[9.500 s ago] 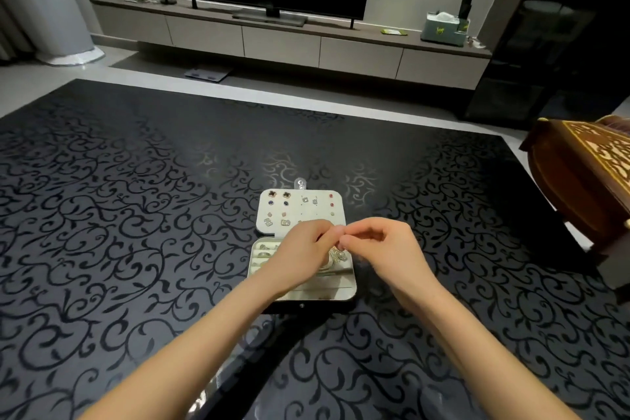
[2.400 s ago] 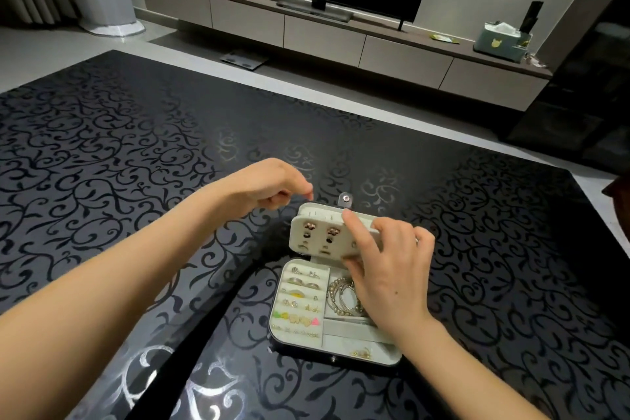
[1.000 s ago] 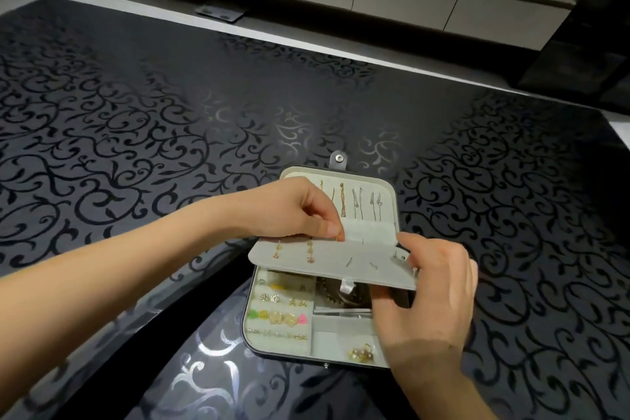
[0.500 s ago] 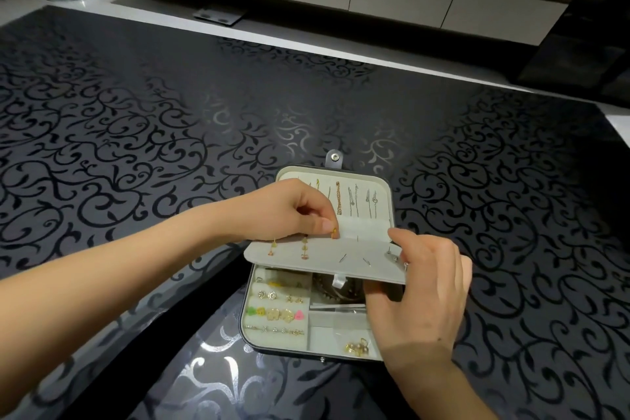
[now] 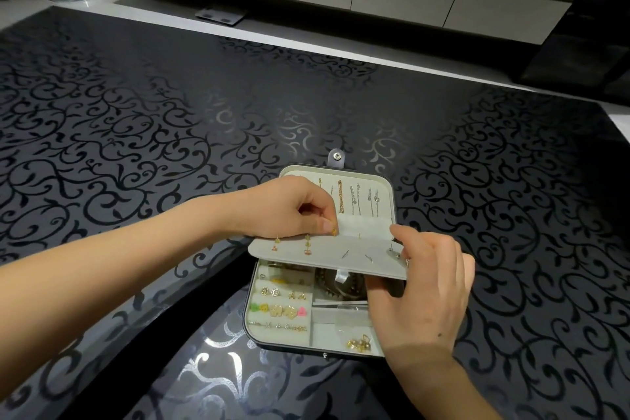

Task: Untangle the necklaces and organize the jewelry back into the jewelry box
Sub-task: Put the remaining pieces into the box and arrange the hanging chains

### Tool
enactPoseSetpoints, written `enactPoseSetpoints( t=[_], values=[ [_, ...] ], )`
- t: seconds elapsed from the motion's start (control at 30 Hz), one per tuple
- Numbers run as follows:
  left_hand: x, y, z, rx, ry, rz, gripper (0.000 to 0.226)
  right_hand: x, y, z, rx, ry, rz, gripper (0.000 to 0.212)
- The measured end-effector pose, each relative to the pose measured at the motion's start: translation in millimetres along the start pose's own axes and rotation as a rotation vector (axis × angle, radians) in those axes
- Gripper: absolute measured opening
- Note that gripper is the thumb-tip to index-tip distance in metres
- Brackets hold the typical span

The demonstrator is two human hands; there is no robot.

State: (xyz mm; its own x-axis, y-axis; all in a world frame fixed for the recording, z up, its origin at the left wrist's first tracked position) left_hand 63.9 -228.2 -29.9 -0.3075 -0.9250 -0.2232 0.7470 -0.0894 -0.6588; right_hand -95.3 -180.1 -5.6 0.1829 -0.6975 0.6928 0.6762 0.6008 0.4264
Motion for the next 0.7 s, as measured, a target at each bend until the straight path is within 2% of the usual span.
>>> enactPoseSetpoints(
  t=[0.37, 0.7],
  values=[
    [2, -15, 2, 0.185, 0.065, -0.084, 0.028, 0, 2, 2, 0.0, -0.015, -0.003, 0.061],
    [2, 0, 3, 0.011, 0.094, 0.011, 0.011, -2, 2, 1, 0.006, -0.018, 0.004, 0.059]
  ],
)
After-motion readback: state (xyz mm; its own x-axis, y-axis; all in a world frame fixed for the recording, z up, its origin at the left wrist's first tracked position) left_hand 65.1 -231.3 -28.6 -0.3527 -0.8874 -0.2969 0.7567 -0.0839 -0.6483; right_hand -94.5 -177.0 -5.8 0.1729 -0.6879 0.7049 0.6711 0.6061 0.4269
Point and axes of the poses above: each hand's wrist, its own x-axis towards the middle knuckle, its own z-axis out of the back of the hand, y = z × x, the point moved 7 cm from there along x, towards the middle knuckle, and after that the axes turned 6 degrees about x, right-handed, at the moved point
